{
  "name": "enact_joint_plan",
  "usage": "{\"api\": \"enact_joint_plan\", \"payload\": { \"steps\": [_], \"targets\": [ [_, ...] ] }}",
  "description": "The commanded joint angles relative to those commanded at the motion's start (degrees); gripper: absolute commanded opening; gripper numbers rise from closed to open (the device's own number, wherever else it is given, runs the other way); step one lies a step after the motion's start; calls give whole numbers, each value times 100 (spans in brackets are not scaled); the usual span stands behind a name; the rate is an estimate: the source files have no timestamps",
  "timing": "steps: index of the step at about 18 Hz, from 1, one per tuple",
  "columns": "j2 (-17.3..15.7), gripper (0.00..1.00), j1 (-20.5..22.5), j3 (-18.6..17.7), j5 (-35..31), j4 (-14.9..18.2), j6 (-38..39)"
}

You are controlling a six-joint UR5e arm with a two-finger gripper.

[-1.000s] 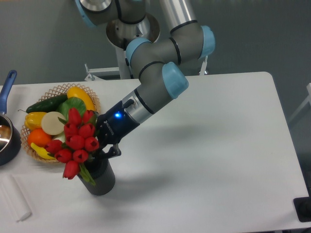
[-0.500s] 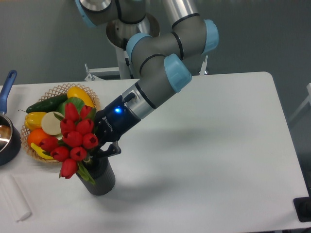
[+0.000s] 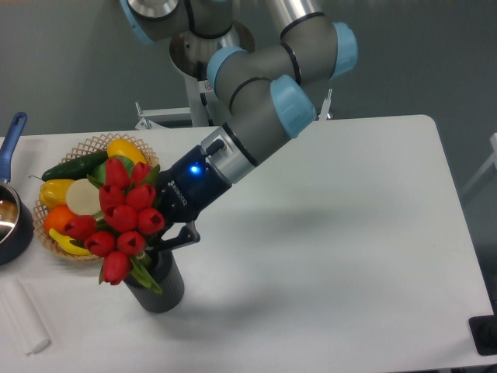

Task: Pick up the flowers from the vase
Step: 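Lift the tulip bunch up out of the black vase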

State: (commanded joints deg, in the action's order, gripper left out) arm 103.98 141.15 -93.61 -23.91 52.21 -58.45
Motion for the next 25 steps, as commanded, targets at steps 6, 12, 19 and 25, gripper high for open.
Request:
{"api": "enact_joint_plan", "payload": {
  "steps": [6, 12, 19, 25],
  "targets": [
    [-114, 40, 150, 44, 562, 0, 202],
    [-228, 40, 378, 53, 896, 9, 211],
    [-237, 40, 922, 264, 976, 0, 405],
    [-1, 40, 1476, 475, 757, -61, 326]
  ]
}}
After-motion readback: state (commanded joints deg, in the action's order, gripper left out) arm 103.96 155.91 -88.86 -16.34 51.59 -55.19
